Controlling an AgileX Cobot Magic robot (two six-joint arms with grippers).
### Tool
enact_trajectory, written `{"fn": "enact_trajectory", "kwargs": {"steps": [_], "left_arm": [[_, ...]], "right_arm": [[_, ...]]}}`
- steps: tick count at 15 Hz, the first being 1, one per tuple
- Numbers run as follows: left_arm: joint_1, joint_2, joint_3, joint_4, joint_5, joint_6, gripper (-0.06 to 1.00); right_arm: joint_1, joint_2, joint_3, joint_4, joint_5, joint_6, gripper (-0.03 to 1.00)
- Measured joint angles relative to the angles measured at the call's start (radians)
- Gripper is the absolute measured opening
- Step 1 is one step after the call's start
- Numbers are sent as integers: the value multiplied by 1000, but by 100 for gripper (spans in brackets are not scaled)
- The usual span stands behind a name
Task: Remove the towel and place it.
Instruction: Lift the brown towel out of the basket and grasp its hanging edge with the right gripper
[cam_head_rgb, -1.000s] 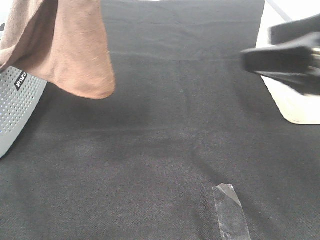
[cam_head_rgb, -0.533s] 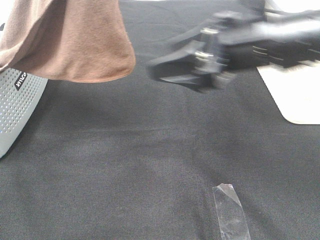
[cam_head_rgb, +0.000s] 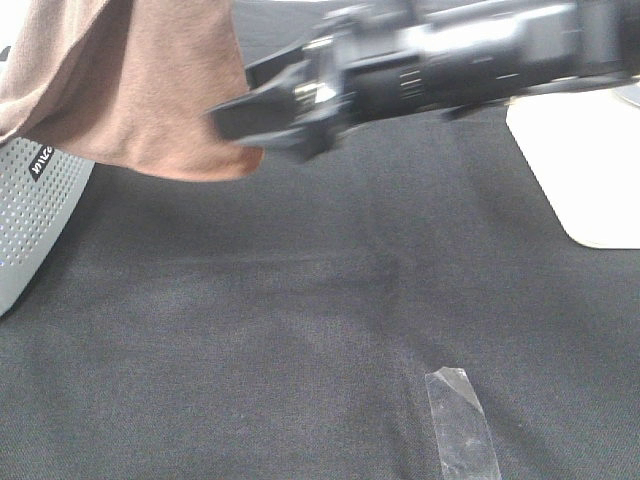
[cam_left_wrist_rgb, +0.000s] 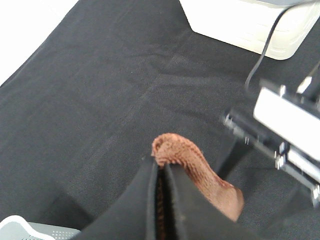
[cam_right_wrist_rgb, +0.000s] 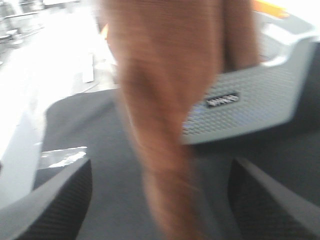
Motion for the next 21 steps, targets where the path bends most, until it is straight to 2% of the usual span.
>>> {"fn": "enact_trajectory", "kwargs": {"steps": [3,5,6,7,8,10,11,13,15,16,17,19,21], "left_arm": [[0,0,0,-2,0,0,0],[0,0,0,-3,0,-5,0],[0,0,0,-4,0,-9,0],[0,0,0,-9,0,-13,0],[0,0,0,-21,0,-15,0],[0,0,0,-40,0,-15,0],[0,0,0,-45,0,-15,0],[-1,0,0,-45,0,-15,0],[-1,0,0,-46,0,-15,0],[-1,0,0,-49,0,-15,0],[-1,0,0,-55,0,-15,0],[-1,0,0,-90,0,-15,0],[-1,0,0,-98,0,40,0]], "right_arm": [[43,23,-13,-3,-16,3,73],[43,25,-13,-8,-77,29,69],[43,25,-13,-11,-107,42,63],[43,25,-13,-11,-118,54,53],[43,25,-13,-11,-123,63,41],[43,25,-13,-11,-116,76,9],[43,25,-13,-11,-105,84,1],[43,25,-13,-6,-105,137,1],[43,21,-13,-12,-141,241,1],[43,-5,-13,-43,-162,333,1],[43,-21,-13,-62,-162,375,1],[43,-93,-14,-211,-172,593,1],[43,-154,-51,-441,-180,874,1]]}}
